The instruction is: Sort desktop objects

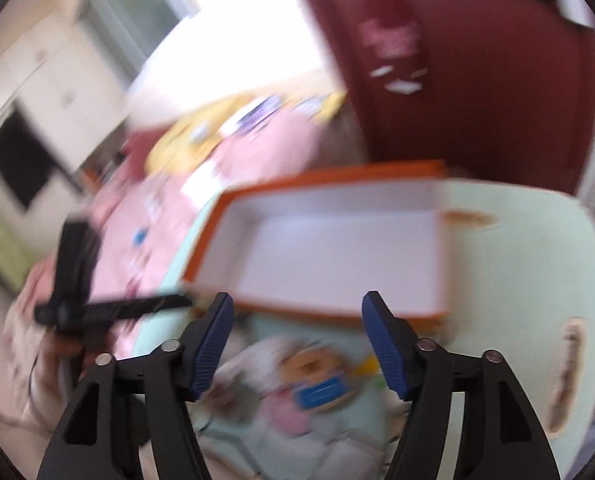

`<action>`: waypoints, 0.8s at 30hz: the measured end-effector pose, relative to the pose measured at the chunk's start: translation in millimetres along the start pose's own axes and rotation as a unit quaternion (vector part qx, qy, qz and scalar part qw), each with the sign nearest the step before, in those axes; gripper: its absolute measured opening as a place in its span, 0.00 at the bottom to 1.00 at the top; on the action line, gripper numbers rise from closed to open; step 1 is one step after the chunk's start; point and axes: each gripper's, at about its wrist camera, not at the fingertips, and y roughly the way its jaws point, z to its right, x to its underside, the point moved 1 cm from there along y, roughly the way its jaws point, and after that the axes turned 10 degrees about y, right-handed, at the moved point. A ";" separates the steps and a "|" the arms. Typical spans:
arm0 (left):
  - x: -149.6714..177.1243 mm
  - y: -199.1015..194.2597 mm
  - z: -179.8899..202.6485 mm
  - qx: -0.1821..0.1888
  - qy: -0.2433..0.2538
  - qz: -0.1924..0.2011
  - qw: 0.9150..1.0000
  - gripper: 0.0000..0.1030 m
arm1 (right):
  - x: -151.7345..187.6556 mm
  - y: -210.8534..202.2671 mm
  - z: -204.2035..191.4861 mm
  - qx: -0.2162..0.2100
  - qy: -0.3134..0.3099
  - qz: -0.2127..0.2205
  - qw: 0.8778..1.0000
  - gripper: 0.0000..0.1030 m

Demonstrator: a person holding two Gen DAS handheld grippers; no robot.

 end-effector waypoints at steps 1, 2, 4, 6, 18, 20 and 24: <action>-1.9 1.8 -1.1 -0.001 -0.001 -0.003 1.000 0.62 | -7.3 -2.4 16.0 0.006 0.032 0.012 0.999 0.66; -3.7 3.6 -2.1 -0.002 -0.002 -0.006 1.000 0.62 | -14.5 -4.7 32.0 0.012 0.065 0.023 0.998 0.66; -8.8 6.6 -3.5 -0.003 -0.004 -0.010 1.000 0.62 | -20.9 -2.8 57.4 -0.006 0.119 0.024 0.993 0.66; -14.1 9.3 -4.3 -0.004 -0.004 -0.013 1.000 0.62 | -23.4 5.7 76.5 -0.017 0.164 0.020 0.986 0.66; -40.9 22.1 -9.5 -0.014 0.009 -0.031 0.999 0.62 | -52.4 70.3 62.4 -0.029 0.152 -0.033 0.987 0.66; -44.2 22.4 -12.3 -0.014 0.006 -0.028 0.999 0.62 | -59.9 77.9 61.2 -0.032 0.148 -0.039 0.988 0.66; -50.3 20.4 -20.2 -0.018 -0.002 -0.022 1.000 0.62 | -72.1 92.2 55.7 -0.037 0.133 -0.050 0.989 0.66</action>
